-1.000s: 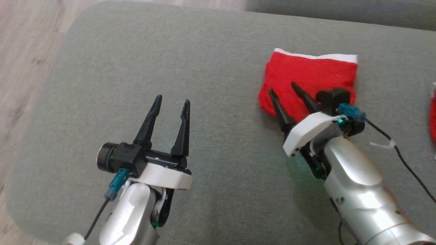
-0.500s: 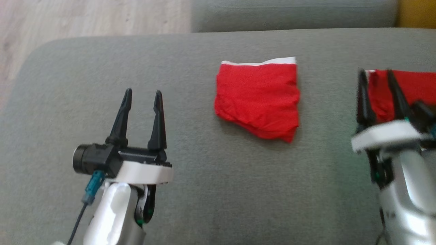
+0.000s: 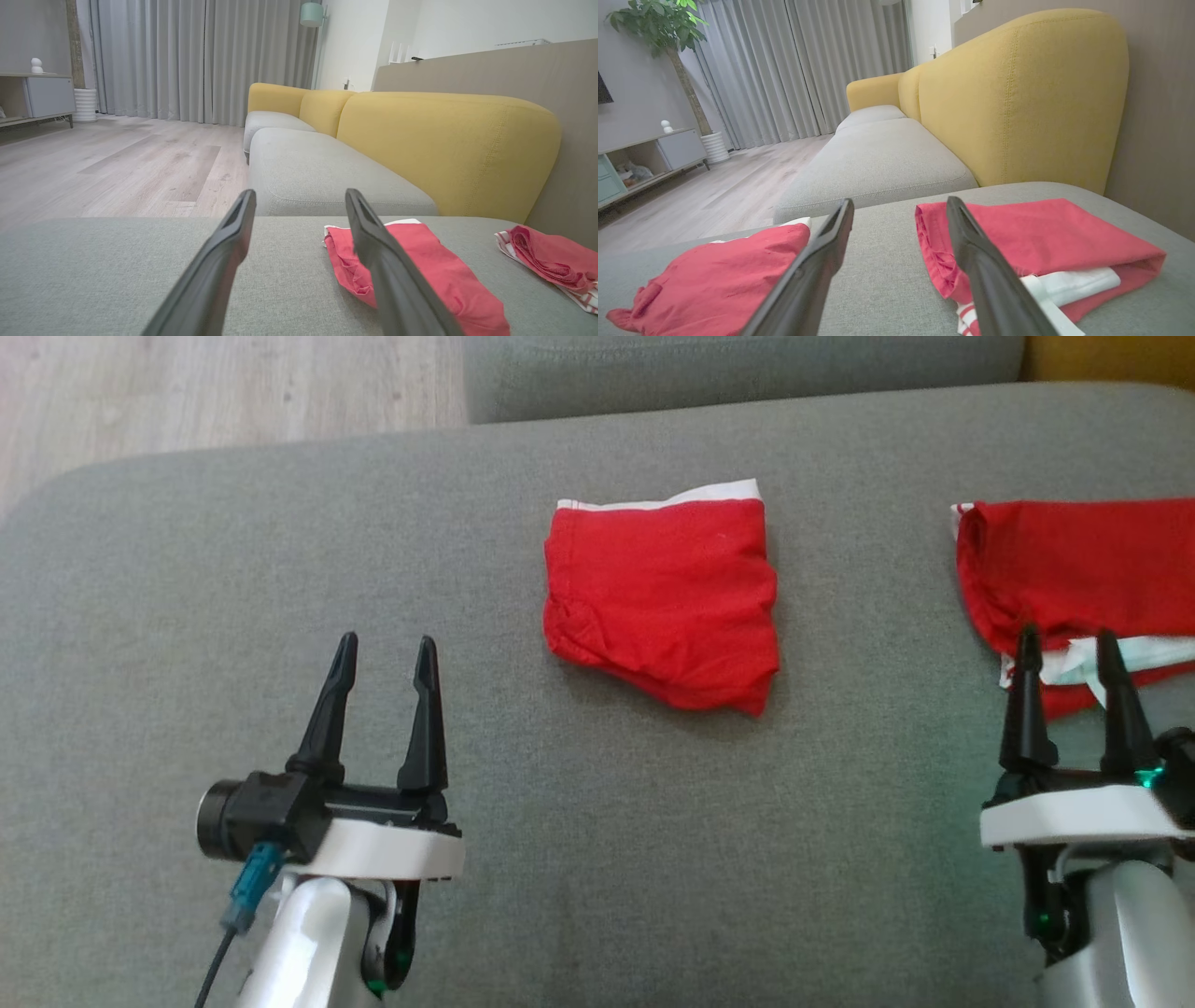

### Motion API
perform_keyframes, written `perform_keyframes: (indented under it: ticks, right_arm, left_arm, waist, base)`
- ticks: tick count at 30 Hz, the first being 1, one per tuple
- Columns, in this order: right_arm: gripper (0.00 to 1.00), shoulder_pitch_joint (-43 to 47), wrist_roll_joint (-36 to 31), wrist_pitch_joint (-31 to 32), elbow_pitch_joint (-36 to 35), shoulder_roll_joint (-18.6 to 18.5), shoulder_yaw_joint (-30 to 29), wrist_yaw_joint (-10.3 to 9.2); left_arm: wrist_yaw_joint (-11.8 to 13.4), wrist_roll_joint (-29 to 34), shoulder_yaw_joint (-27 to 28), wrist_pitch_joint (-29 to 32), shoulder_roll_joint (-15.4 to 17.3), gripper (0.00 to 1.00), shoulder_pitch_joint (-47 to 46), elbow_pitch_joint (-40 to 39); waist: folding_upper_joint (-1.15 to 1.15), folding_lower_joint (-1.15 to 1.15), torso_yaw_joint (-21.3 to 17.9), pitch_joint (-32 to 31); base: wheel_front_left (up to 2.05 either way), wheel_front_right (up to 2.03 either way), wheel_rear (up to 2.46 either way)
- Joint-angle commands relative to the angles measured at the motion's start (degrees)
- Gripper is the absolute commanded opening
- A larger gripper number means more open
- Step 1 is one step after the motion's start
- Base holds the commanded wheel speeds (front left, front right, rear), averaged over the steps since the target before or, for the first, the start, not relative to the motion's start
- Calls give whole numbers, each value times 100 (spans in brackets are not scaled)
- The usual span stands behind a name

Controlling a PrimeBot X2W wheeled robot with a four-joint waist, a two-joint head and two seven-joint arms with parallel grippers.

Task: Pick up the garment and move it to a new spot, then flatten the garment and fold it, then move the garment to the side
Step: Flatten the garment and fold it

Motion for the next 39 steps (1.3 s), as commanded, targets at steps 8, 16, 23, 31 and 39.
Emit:
perform_keyframes:
  ticks: [8, 16, 23, 31, 39]
  right_arm:
    - [0, -407, 25, 30, -359, -7, 380, -5]
    - [0, -1278, -295, 269, -128, -7, 610, -5]
    - [0, -2348, -513, 805, 713, -7, 820, -5]
    - [0, -3047, -823, 1157, 2494, -116, 971, -5]
    - [0, -3314, -440, 378, 2773, -13, 1849, -5]
  left_arm:
    - [-24, 72, 74, -29, 24, 100, -520, -236]
    - [-25, 142, -58, -29, 23, 100, -813, -219]
    - [49, -2, -265, -29, 23, 100, -1068, -298]
    - [151, -125, -429, -29, 23, 100, -1147, -326]
    - [185, -120, -341, -29, 23, 100, -1044, -279]
  waist:
    - [0, 0, 158, 574]
    - [0, 0, 532, 1180]
    - [0, 0, 1002, 1535]
    - [0, 0, 1248, 1579]
    - [0, 0, 1137, 1354]
  base:
    - [0, 0, 0]
    - [0, 0, 0]
    - [0, 0, 0]
    - [0, 0, 0]
    - [0, 0, 0]
